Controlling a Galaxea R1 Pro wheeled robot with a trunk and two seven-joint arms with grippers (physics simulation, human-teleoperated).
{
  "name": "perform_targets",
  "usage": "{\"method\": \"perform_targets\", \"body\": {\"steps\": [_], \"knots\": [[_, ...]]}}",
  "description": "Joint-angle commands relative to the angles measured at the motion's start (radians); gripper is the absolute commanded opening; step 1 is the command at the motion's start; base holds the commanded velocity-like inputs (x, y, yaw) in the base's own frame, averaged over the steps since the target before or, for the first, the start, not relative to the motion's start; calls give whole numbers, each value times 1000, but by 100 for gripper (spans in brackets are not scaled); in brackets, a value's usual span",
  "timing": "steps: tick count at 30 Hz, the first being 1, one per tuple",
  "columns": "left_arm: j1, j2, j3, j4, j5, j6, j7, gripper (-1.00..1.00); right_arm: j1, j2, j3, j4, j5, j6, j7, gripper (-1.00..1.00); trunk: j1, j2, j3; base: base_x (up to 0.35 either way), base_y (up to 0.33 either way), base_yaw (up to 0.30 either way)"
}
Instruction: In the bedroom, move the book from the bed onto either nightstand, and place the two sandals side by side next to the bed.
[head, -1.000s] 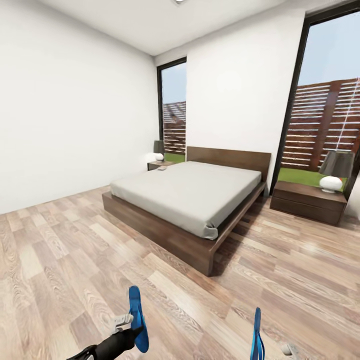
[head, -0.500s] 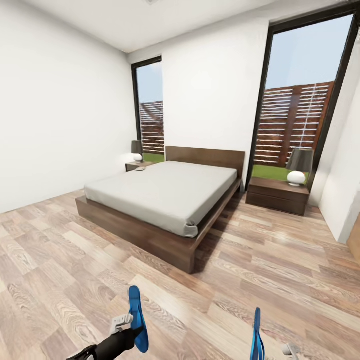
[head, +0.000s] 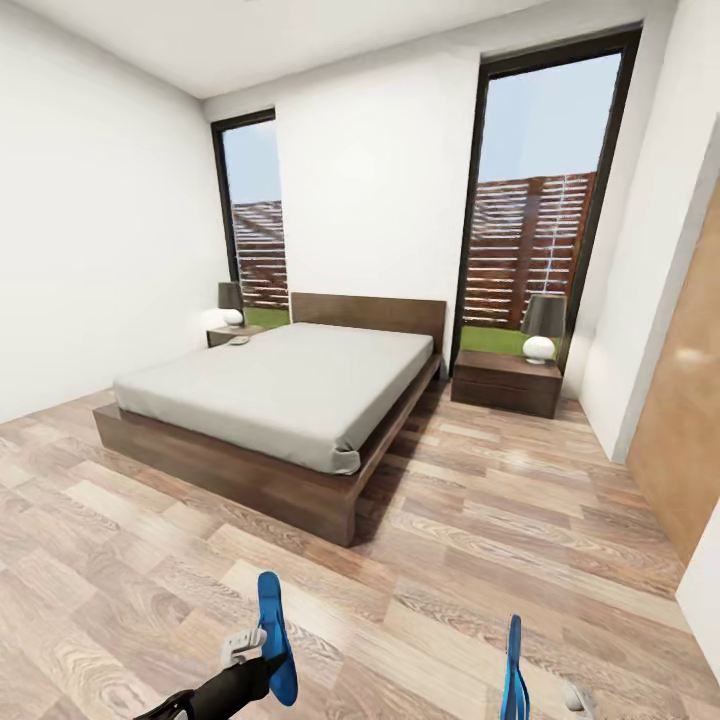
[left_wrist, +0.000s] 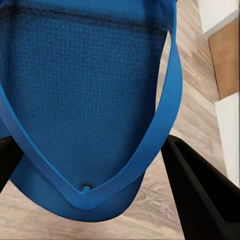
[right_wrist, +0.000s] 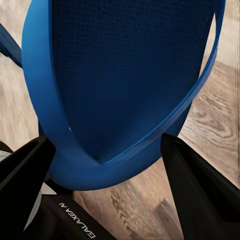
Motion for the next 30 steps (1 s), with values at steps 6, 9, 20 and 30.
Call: {"method": "perform_targets", "body": {"steps": [6, 9, 20, 30], "knots": [[-1, 0, 10, 1, -7, -4, -7, -100, -1, 1, -10, -1, 6, 11, 5, -100, 0, 0, -1, 0, 0, -254], [-1, 0, 10, 1, -7, -4, -7, -100, -1, 1, -10, -1, 6, 11, 5, -100, 0, 0, -1, 0, 0, -254], [-1, 1, 10, 1, -7, -4, -7, -100, -1, 1, -10, -1, 6, 11, 5, -100, 0, 0, -1, 0, 0, -251], [-1, 1, 9, 1, -7, -4, -7, -100, -1, 1, -10, -1, 6, 11, 5, -100, 0, 0, -1, 0, 0, -251]]}}
